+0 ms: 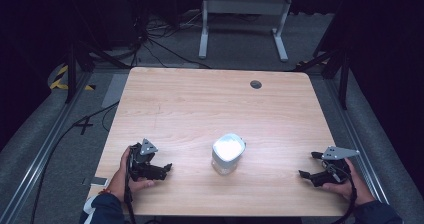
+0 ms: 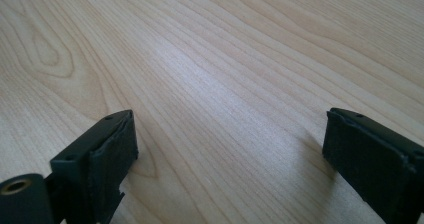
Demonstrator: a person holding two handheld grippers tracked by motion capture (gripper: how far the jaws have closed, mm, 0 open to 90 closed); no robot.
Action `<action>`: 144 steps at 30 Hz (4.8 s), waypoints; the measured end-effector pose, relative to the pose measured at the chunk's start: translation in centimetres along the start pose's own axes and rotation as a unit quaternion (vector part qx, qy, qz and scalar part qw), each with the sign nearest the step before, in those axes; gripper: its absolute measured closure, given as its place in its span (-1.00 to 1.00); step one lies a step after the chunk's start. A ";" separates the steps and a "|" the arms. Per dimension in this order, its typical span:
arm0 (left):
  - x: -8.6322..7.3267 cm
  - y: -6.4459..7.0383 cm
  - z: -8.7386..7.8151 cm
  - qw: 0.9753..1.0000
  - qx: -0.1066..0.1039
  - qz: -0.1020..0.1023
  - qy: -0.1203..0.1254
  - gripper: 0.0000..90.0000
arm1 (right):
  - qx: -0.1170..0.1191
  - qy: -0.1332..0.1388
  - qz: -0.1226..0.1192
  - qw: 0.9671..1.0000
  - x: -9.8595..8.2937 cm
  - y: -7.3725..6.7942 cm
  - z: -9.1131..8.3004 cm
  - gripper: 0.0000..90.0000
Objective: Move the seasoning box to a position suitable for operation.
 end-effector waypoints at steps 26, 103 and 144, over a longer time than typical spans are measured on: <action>0.1 -0.1 0.1 1.000 -0.015 0.018 0.007 -0.99 | 0.043 0.032 -0.008 0.999 5.4 -0.9 -0.8 0.95; 10.1 11.5 -2.4 0.980 -0.081 0.140 0.114 0.99 | 0.170 0.105 -0.145 0.969 20.4 -11.3 6.3 1.00; 16.4 13.2 -1.4 0.972 -0.083 0.182 0.125 0.99 | 0.156 0.094 -0.151 0.972 19.0 -10.3 5.3 1.00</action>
Point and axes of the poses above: each handheld gripper's, and its own axes: z roughly forward along the jaws, x roughly out of its top, y roughly to its right, the point moved 6 cm from there along z, roughly forward along the jaws, and after that the axes turned 2 degrees about y, right-handed, at the moved point
